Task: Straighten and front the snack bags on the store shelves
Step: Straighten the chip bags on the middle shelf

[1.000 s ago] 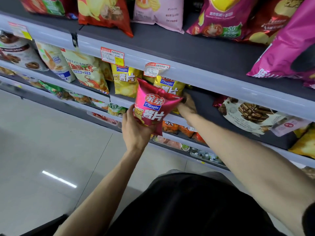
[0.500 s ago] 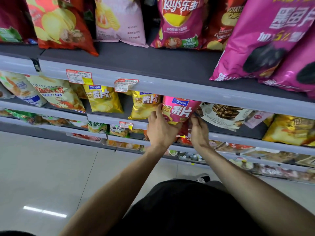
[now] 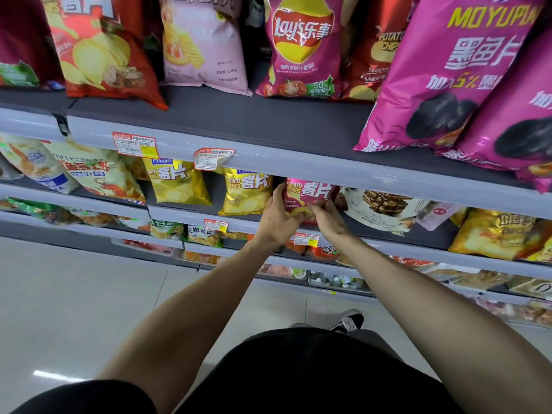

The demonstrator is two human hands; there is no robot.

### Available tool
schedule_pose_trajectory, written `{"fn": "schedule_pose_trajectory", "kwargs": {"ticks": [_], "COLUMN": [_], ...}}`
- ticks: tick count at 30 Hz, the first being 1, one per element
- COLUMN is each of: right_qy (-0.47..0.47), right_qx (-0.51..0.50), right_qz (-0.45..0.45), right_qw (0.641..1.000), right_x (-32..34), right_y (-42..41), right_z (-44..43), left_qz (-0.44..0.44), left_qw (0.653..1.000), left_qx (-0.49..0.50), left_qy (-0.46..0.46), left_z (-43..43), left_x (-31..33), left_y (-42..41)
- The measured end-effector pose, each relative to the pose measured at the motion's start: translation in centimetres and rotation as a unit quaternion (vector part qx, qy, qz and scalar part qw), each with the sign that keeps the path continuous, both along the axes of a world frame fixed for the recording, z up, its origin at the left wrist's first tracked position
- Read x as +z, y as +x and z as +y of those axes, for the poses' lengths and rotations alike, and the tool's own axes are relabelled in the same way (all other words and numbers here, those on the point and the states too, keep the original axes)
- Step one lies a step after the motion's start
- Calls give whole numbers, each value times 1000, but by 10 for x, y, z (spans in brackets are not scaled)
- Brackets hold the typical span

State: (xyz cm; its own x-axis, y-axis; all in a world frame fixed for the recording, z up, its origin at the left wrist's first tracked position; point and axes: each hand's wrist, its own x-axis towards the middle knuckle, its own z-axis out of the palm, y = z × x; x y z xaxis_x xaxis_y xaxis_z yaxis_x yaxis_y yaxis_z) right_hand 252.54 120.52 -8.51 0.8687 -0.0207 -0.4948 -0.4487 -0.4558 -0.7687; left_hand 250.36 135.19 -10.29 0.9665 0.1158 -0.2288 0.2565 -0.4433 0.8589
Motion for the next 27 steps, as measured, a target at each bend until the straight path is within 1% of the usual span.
{"fn": "schedule_pose_trajectory", "kwargs": {"ticks": [4, 7, 11, 14, 17, 21, 24, 27], "right_qy": [-64, -90, -102, -112, -161, -200, -227, -226], "right_qx": [64, 80, 113, 168, 241, 339, 382, 422], "right_qz": [16, 4, -18, -10, 0, -61, -127, -162], "right_qw": [996, 993, 988, 979, 957, 917, 887, 863], "right_x": [7, 20, 33, 42, 49, 57, 80, 112], "right_y": [-6, -10, -20, -26, -32, -39, -41, -43], "right_z": [-3, -4, -9, -17, -26, -30, -23, -10], "left_qz": [51, 81, 94, 81, 81, 94, 88, 84], "left_qw": [997, 994, 989, 984, 973, 954, 950, 947], "left_qx": [-45, -54, -71, -89, -98, -69, -39, -7], "left_qy": [21, 44, 88, 128, 190, 277, 297, 310], "left_z": [9, 11, 14, 19, 21, 21, 20, 22], "left_x": [-4, 1, 18, 32, 47, 77, 103, 132], "left_y": [-6, -8, -17, -31, -45, -58, -70, -83]}}
